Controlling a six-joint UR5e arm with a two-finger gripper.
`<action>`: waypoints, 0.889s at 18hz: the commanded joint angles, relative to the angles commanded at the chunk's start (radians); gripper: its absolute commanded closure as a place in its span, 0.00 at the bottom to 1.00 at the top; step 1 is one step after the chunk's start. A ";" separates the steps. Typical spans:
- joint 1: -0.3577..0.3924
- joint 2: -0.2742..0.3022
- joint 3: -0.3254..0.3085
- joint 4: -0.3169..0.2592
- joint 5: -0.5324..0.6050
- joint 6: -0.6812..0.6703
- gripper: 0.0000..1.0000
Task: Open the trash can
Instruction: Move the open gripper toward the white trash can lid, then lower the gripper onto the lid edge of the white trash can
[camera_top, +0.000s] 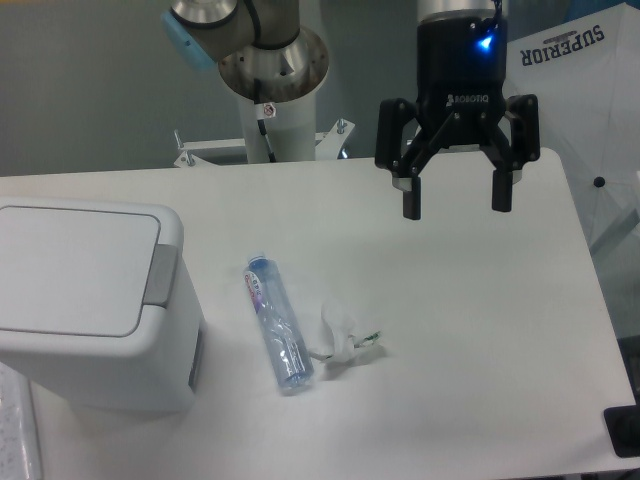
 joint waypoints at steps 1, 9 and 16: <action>-0.003 0.000 -0.003 0.000 0.000 0.000 0.00; -0.100 0.003 -0.054 -0.003 0.153 0.089 0.00; -0.201 -0.005 -0.092 -0.003 0.253 0.110 0.00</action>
